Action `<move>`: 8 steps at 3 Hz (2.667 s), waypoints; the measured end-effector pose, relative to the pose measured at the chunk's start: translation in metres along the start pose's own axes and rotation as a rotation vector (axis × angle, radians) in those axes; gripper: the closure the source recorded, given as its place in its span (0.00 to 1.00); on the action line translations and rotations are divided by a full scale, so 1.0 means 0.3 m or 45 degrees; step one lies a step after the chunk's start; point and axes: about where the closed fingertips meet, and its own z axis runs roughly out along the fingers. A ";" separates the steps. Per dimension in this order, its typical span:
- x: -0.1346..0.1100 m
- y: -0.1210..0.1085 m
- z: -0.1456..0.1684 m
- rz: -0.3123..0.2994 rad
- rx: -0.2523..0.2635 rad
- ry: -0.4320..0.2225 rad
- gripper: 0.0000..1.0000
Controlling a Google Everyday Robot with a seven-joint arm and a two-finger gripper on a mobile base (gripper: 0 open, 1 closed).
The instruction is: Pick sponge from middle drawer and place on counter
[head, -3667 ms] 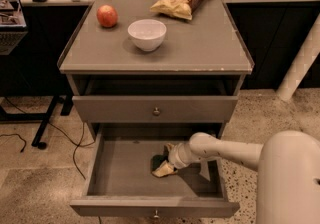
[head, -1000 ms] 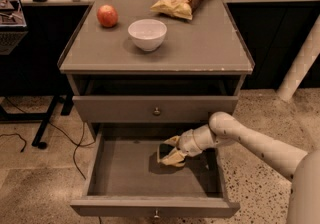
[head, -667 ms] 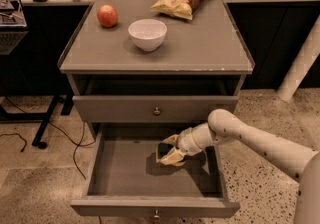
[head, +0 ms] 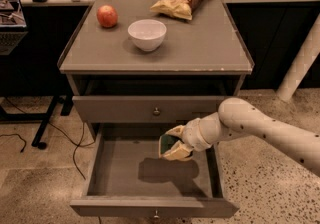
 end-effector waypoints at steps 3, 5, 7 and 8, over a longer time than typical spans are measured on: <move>-0.348 0.032 -0.360 -0.210 0.224 0.105 1.00; -0.417 0.052 -0.414 -0.262 0.245 0.116 1.00; -0.731 0.069 -0.663 -0.466 0.382 0.165 1.00; -0.889 -0.011 -0.775 -0.493 0.504 0.146 1.00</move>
Offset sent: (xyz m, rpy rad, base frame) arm -0.0048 -0.0051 0.1864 -0.1593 -0.2511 -0.0313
